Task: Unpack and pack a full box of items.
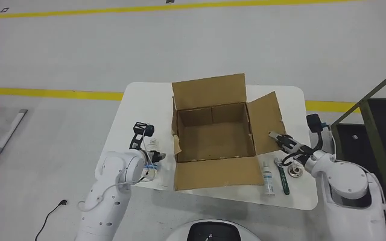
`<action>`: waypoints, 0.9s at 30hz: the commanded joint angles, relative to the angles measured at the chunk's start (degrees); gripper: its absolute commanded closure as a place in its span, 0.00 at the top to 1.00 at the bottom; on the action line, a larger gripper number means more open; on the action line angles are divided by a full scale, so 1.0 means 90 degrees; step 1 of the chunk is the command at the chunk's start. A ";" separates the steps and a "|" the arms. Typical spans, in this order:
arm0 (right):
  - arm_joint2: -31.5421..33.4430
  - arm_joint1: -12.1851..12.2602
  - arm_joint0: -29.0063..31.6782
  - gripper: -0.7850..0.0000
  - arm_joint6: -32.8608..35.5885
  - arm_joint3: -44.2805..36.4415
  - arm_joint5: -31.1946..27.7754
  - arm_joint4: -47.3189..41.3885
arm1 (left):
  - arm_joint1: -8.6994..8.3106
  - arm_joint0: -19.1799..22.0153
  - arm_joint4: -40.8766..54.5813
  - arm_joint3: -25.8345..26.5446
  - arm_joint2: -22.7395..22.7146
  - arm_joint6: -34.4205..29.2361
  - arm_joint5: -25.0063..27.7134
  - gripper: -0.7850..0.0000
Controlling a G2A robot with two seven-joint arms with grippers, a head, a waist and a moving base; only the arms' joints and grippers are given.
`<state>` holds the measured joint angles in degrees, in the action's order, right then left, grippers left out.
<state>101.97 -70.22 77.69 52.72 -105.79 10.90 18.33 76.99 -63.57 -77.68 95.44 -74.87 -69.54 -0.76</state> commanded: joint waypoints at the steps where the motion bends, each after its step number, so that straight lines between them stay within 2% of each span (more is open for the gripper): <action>1: 0.0052 0.0016 -0.0005 1.00 -0.0016 -0.0030 -0.0025 -0.0106 | 0.0001 0.0021 0.0124 -0.0111 -0.0002 -0.0010 0.0051 1.00; 9: 0.0569 0.0109 -0.0075 1.00 -0.0137 -0.0359 -0.0291 -0.0542 | -0.0009 0.0174 -0.0052 -0.0804 0.0047 0.0121 0.0067 1.00; 15: 0.0820 0.0193 -0.0002 1.00 -0.0790 -0.0684 -0.0889 0.0199 | -0.0006 0.0199 0.0008 -0.0879 0.0048 0.0117 0.0069 1.00; 16: 0.0832 0.0202 0.0032 0.54 -0.0936 -0.0744 -0.0980 0.0369 | -0.0006 0.0199 0.0008 -0.0879 0.0048 0.0117 0.0069 1.00; 18: 0.0839 0.0214 0.0107 0.00 -0.1290 -0.0880 -0.1117 0.0712 | -0.0006 0.0199 0.0008 -0.0879 0.0048 0.0117 0.0069 1.00; 22: 0.0766 0.0215 0.0292 0.00 -0.1915 -0.1118 -0.1227 0.1166 | -0.0006 0.0180 0.0006 -0.0894 0.0051 0.0160 0.0068 1.00; 25: 0.0644 0.0213 0.0398 0.00 -0.2202 -0.1227 -0.1173 0.1434 | -0.0005 0.0133 -0.0507 -0.1176 0.0236 0.0458 -0.0089 1.00; 27: 0.0598 0.0215 0.0418 0.00 -0.2263 -0.1257 -0.1132 0.1479 | 0.0024 0.0195 -0.0271 -0.1333 0.0296 0.0480 -0.0095 1.00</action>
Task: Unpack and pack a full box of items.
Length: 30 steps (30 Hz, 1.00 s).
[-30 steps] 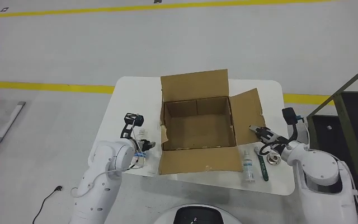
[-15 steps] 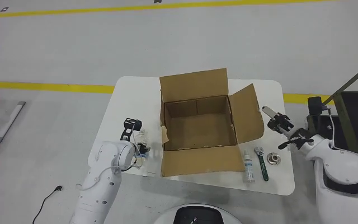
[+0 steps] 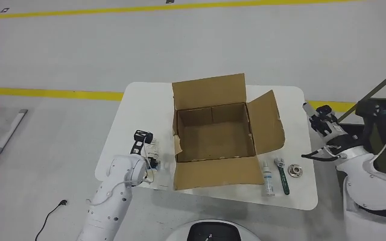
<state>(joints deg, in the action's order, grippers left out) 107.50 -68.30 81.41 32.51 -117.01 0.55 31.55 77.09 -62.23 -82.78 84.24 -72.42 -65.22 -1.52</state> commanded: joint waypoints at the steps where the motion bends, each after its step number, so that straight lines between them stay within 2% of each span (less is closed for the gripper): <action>1: -0.0032 0.0004 0.0012 0.00 -0.0028 -0.0009 0.0036 0.0018 | 0.0023 0.0098 0.0354 -0.0175 0.0036 -0.0004 -0.0031 1.00; 6: -0.0072 0.0022 0.0032 0.00 0.0027 0.0016 0.0159 0.0034 | 0.0077 0.0453 0.0665 -0.0788 0.0065 -0.0097 -0.0235 1.00; 12: -0.0123 0.0041 0.0064 0.00 0.0077 0.0034 0.0246 0.0042 | 0.0127 0.0927 0.0549 -0.1712 0.0258 -0.0005 -0.0264 1.00; 19: -0.0234 0.0060 0.0033 0.00 0.0203 0.0094 0.0287 -0.0164 | 0.0202 0.1209 0.0725 -0.2350 0.0443 0.0128 -0.0227 1.00; 21: -0.0267 0.0069 0.0016 0.00 0.0251 0.0099 0.0273 -0.0172 | 0.0216 0.1261 0.0751 -0.2458 0.0479 0.0168 -0.0222 0.75; 22: -0.0283 0.0074 0.0008 0.00 0.0275 0.0106 0.0273 -0.0174 | 0.0222 0.1285 0.0777 -0.2496 0.0489 0.0175 -0.0220 0.47; 23: -0.0296 0.0078 -0.0002 0.00 0.0290 0.0114 0.0271 -0.0189 | 0.0227 0.1304 0.0787 -0.2527 0.0499 0.0185 -0.0221 0.35; 25: -0.0326 0.0084 -0.0017 0.00 0.0333 0.0140 0.0271 -0.0264 | 0.0233 0.1329 0.0795 -0.2574 0.0518 0.0212 -0.0206 0.00; 30: -0.0382 0.0105 -0.0057 0.00 0.0398 0.0219 0.0274 -0.0305 | 0.0238 0.1347 0.0904 -0.2672 0.0498 0.0254 -0.0179 0.00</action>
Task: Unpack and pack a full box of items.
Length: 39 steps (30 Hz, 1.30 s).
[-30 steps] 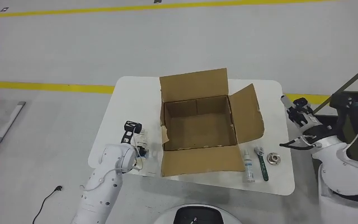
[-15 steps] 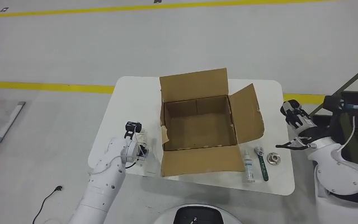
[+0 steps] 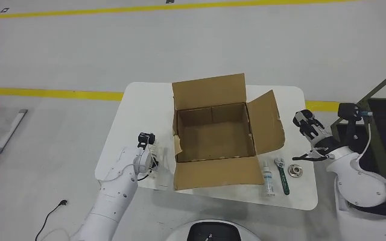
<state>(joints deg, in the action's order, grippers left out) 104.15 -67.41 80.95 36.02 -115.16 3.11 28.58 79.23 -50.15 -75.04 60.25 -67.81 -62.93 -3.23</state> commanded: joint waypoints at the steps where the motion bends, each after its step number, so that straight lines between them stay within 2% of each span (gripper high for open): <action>1: -0.0019 0.0011 -0.0010 0.01 0.0011 0.0028 -0.0017 0.0058 | -0.0002 0.0005 0.0053 0.0007 -0.0025 0.0006 0.0013 0.00; 5: -0.0064 0.0013 -0.0066 0.11 0.0109 0.0165 0.0084 -0.0302 | -0.0029 -0.0064 0.0126 0.0237 -0.0130 -0.0002 0.0034 0.00; 6: -0.0064 0.0015 -0.0101 0.18 0.0198 0.0213 0.0114 -0.0477 | -0.0043 -0.0099 0.0135 0.0342 -0.0175 -0.0019 0.0035 0.00; 7: -0.0074 0.0022 -0.0139 0.36 0.0350 0.0269 0.0123 -0.0617 | -0.0059 -0.0138 0.0134 0.0459 -0.0228 -0.0042 0.0029 0.00; 9: -0.0081 0.0041 -0.0247 0.44 0.0589 0.0384 0.0147 -0.0780 | -0.0098 -0.0238 0.0061 0.0752 -0.0338 -0.0087 0.0006 0.00; 12: -0.0186 0.0070 -0.0403 0.42 0.0845 0.0540 0.0223 -0.0756 | -0.0162 -0.0468 0.0091 0.1290 -0.0590 -0.0261 -0.0065 0.00; 20: -0.0606 0.0116 -0.0712 0.47 0.1309 0.1076 0.0522 -0.0725 | -0.0307 -0.1103 0.0315 0.2917 -0.1278 -0.0694 -0.0186 0.00; 23: -0.0757 0.0118 -0.0785 0.40 0.1375 0.1278 0.0565 -0.0867 | -0.0333 -0.1230 0.0520 0.3488 -0.1470 -0.0832 -0.0235 0.00; 24: -0.0812 0.0115 -0.0802 0.10 0.1367 0.1328 0.0571 -0.0937 | -0.0340 -0.1246 0.0591 0.3680 -0.1527 -0.0849 -0.0254 0.00; 25: -0.0858 0.0111 -0.0817 0.00 0.1346 0.1371 0.0586 -0.1027 | -0.0346 -0.1268 0.0636 0.3832 -0.1566 -0.0868 -0.0259 0.00; 32: -0.1410 0.0067 -0.0733 0.00 0.1081 0.1247 0.0770 -0.1260 | -0.0360 -0.1148 0.1088 0.4638 -0.1727 -0.0791 -0.0399 0.00; 39: -0.1723 0.0050 -0.0557 0.00 0.0711 0.1030 0.0970 -0.1153 | -0.0353 -0.0639 0.1177 0.5058 -0.1649 -0.0562 -0.0605 0.00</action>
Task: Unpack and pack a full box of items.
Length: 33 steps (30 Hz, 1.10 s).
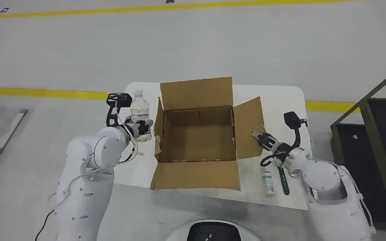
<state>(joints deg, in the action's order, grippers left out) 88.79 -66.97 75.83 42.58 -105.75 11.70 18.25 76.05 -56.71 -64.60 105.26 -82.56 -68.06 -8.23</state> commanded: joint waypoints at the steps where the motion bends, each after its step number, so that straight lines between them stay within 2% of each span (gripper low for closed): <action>1: -0.0034 0.0002 0.0025 0.00 -0.0029 -0.0034 0.0031 -0.0002 | -0.0002 0.0153 0.0027 0.0096 -0.0004 0.0002 -0.0066 0.00; 7: -0.0069 0.0025 0.0051 0.00 -0.0025 -0.0138 0.0053 0.0060 | 0.0016 0.0590 0.0872 0.0278 0.0016 -0.0380 -0.0176 0.00; 10: -0.0095 0.0041 0.0052 0.00 -0.0041 -0.0212 0.0021 0.0191 | 0.0034 0.0740 0.1214 0.0417 0.0241 -0.0548 -0.0191 0.00; 14: -0.0121 0.0055 0.0048 0.00 -0.0078 -0.0260 0.0045 0.0270 | 0.0052 0.0861 0.1878 0.0303 0.0383 -0.0711 -0.0162 0.00; 27: -0.0099 0.0095 0.0051 0.00 -0.0188 -0.0278 -0.0004 0.0317 | 0.0052 0.0797 0.1882 0.0276 0.0391 -0.0623 -0.0167 0.00; 30: -0.0131 0.0102 0.0024 0.00 -0.0169 -0.0258 -0.0050 0.0315 | 0.0057 0.0618 0.1922 0.0246 0.0587 -0.0343 -0.0167 0.00; 33: -0.0168 0.0113 -0.0014 0.00 -0.0107 -0.0242 -0.0111 0.0329 | 0.0096 0.0729 0.2084 0.0071 0.0898 -0.0167 -0.0327 0.00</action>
<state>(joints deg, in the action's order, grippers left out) 87.38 -65.98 75.82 41.41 -107.95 10.88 21.14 76.77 -50.76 -46.14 106.73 -75.74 -70.10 -10.50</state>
